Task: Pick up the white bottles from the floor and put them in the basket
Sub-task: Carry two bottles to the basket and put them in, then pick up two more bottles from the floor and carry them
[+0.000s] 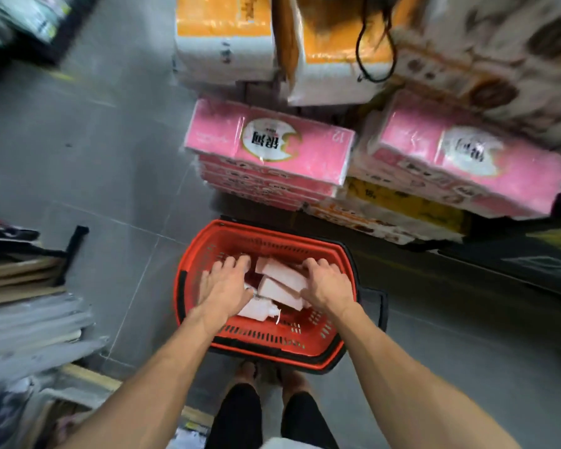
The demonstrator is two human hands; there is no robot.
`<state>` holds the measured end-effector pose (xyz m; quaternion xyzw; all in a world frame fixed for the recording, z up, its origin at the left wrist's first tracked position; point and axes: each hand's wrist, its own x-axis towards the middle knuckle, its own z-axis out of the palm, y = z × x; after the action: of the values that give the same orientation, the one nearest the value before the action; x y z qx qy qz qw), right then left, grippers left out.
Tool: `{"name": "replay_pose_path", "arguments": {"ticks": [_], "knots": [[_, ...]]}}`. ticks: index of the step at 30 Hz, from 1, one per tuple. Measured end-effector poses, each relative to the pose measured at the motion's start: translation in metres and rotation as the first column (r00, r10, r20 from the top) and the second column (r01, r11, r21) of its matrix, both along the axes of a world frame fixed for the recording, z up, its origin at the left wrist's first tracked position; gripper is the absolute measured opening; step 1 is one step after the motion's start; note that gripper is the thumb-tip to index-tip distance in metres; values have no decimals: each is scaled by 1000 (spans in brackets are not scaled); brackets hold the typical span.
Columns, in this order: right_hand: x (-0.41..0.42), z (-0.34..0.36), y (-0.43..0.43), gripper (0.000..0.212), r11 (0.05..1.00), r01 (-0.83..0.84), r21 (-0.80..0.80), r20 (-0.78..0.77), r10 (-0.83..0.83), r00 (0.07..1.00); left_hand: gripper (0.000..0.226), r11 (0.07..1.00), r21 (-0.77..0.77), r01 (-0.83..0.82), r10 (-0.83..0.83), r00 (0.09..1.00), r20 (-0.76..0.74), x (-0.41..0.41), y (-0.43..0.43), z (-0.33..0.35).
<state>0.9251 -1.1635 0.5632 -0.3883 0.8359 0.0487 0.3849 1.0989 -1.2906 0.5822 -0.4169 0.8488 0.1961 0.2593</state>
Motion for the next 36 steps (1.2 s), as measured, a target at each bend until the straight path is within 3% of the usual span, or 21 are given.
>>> {"name": "replay_pose_path", "arguments": {"ticks": [10, 13, 19, 27, 36], "knots": [[40, 141, 54, 56, 981, 162, -104, 35, -160, 987, 67, 991, 109, 73, -49, 977, -207, 19, 45, 124], [53, 162, 76, 57, 958, 260, -121, -4, -262, 965, 67, 979, 50, 197, -177, 946, -272, 22, 48, 146], [75, 191, 107, 61, 896, 412, -164, -57, -426, 903, 70, 910, -55, 410, -410, 875, -259, 13, 42, 171], [85, 220, 170, 57, 771, 597, -221, -143, -631, 762, 68, 681, -180, 710, -730, 634, -256, -40, 92, 205], [83, 249, 327, 64, 529, 778, -338, -223, -849, 480, 66, 355, -264, 897, -914, 273, -300, -112, 243, 232]]}}
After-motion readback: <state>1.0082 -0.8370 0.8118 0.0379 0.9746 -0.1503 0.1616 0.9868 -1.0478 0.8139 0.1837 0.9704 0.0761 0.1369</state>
